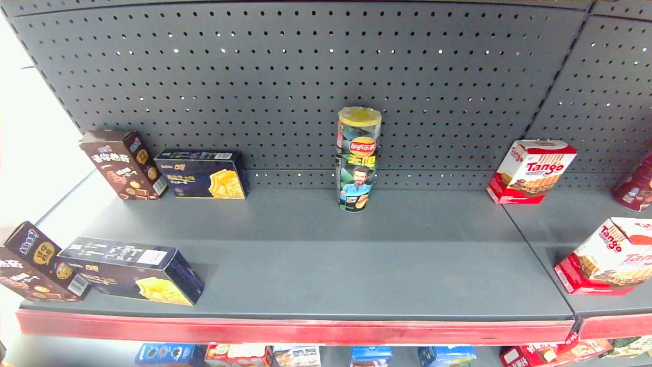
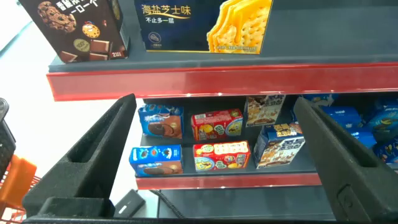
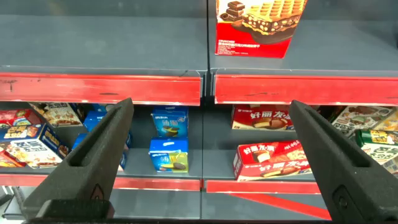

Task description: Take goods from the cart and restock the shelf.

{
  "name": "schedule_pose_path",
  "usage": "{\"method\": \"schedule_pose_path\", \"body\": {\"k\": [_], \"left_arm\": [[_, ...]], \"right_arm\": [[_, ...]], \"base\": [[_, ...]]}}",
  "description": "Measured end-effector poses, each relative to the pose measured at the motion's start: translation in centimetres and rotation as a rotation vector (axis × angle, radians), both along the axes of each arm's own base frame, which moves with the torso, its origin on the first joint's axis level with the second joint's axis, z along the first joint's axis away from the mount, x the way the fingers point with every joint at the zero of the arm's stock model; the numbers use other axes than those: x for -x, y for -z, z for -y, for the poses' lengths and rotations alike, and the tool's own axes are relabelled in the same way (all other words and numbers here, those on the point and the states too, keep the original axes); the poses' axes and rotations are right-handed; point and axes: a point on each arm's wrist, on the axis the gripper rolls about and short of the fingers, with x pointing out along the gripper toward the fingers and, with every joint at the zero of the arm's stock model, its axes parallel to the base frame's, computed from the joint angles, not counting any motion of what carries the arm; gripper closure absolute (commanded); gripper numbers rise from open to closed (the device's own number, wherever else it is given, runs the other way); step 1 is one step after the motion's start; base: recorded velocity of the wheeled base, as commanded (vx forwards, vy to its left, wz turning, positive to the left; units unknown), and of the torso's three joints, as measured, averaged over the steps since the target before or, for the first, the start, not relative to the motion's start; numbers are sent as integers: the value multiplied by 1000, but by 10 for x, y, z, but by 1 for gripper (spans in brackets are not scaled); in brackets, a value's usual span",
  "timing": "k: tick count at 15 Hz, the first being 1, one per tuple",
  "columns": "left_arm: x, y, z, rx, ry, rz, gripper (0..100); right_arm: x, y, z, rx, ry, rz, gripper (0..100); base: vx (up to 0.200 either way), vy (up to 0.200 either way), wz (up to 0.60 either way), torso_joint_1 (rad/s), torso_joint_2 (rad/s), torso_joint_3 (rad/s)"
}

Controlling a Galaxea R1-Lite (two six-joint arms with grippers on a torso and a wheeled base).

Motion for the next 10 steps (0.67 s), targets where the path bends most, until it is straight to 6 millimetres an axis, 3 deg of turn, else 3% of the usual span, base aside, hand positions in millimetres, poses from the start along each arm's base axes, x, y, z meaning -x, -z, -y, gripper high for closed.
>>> {"method": "schedule_pose_path", "body": {"k": [3,10], "left_arm": [[0,0,0,0,0,0,0],[0,0,0,0,0,0,0]], "right_arm": [[0,0,0,1,0,0,0],[0,0,0,-1,2,0,0]], "base": [[0,0,0,0,0,0],[0,0,600,4,3,2]]}}
